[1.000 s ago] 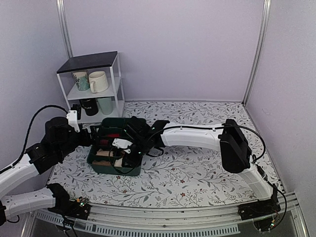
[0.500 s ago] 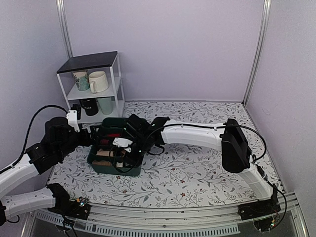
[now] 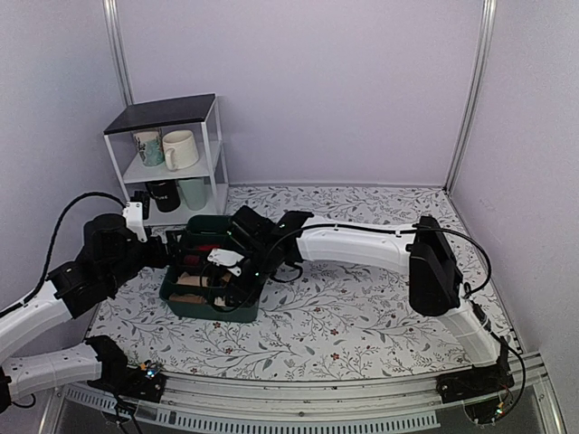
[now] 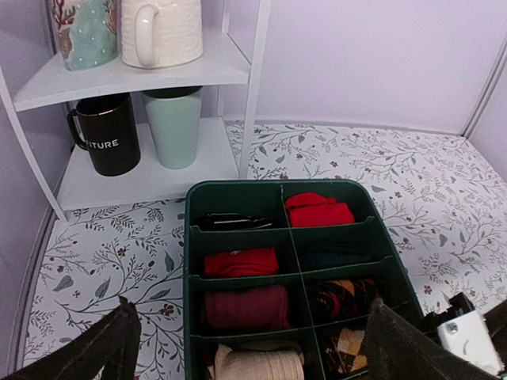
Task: Roll the socks
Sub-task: Place the sock in the storage box, then reset both arms
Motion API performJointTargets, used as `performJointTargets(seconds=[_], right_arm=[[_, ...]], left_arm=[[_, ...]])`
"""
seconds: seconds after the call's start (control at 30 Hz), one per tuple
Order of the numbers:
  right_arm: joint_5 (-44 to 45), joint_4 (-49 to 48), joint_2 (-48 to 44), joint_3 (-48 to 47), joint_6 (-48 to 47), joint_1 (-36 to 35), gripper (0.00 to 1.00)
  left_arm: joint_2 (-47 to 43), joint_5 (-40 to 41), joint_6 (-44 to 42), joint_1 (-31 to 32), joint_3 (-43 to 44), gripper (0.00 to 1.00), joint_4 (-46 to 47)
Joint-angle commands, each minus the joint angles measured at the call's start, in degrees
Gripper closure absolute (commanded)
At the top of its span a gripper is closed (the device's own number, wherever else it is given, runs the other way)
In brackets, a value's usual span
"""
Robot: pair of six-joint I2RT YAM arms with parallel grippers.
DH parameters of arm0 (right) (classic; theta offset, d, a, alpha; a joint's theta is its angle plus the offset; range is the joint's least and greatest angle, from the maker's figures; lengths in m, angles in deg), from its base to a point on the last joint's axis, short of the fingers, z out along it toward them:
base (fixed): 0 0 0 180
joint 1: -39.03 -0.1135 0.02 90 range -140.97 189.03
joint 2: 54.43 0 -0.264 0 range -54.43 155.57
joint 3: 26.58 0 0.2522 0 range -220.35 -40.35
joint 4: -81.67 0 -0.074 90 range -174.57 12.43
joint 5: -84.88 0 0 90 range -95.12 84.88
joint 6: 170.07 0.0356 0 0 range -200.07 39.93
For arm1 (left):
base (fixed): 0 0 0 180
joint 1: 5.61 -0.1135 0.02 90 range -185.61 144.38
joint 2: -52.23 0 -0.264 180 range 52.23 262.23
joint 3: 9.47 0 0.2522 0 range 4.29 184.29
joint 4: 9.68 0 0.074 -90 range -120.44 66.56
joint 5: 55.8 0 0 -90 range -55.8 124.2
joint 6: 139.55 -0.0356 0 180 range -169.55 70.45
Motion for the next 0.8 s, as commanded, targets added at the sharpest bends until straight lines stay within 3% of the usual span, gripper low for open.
performJointTargets(seconds=[0.0,0.27,0.43,0.57,0.77], right_arm=[[1.03,0.97,-8.52,1.42,2.44,0.61,0.42],[5.06,-14.63,-21.44,12.74,7.3,2.64,0.32],[6.97,-28.37,-35.43,33.95,18.61,10.24,0.01],[7.09,-31.84,-46.56,49.31,25.99,18.79,0.0],[27.81,-24.39,-54.16,59.89,29.63,20.22,0.0]], left_arm=[[0.93,-0.16,-0.73,-1.08,1.24,0.01,1.12],[0.68,-0.17,-1.19,-1.96,1.36,0.01,0.77],[0.99,-1.19,-1.17,-2.21,1.17,0.0,0.72],[1.25,-1.58,-1.59,-2.43,1.29,0.01,0.79],[1.54,-2.41,-1.96,-2.65,0.57,0.0,1.9]])
